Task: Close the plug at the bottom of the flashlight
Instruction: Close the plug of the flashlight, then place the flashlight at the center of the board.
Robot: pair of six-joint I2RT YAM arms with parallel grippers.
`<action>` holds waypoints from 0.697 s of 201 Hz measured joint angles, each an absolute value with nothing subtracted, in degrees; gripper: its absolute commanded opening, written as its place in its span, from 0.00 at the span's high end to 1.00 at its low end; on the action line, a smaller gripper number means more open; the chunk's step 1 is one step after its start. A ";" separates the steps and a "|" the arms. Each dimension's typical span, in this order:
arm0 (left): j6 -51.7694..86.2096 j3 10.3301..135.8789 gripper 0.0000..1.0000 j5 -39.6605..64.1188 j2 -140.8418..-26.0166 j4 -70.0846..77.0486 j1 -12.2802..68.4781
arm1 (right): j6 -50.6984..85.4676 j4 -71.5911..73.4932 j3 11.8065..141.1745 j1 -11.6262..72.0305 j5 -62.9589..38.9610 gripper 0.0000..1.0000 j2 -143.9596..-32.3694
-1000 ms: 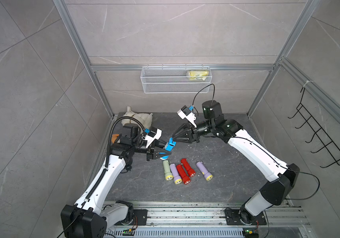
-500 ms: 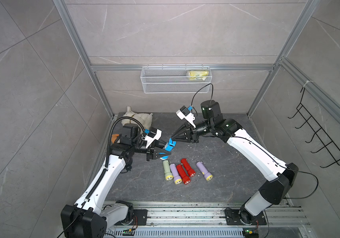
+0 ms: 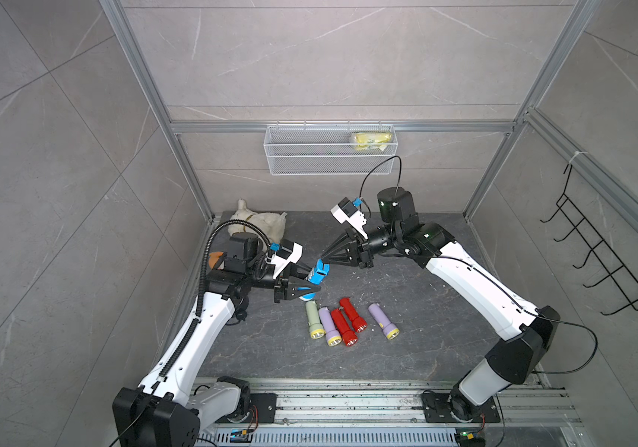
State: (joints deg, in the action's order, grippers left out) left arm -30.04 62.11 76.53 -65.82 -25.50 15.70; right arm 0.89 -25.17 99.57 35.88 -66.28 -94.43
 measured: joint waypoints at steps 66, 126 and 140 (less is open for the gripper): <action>-27.57 61.98 1.00 74.50 -65.12 -22.35 15.75 | 14.37 -11.77 93.10 25.56 -63.09 0.54 -95.24; -8.19 70.22 1.00 41.47 -80.99 -15.59 15.81 | 8.43 -21.30 86.89 25.47 -33.19 0.57 -89.76; -4.38 76.12 1.00 32.05 -88.16 -18.17 15.75 | 8.10 -22.31 83.70 25.47 -27.11 0.58 -86.87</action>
State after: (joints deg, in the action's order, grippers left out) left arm -4.38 76.12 32.05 -88.16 -18.17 15.75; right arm 8.10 -22.31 83.70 25.47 -27.11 -86.87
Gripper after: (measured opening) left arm 0.382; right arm 0.429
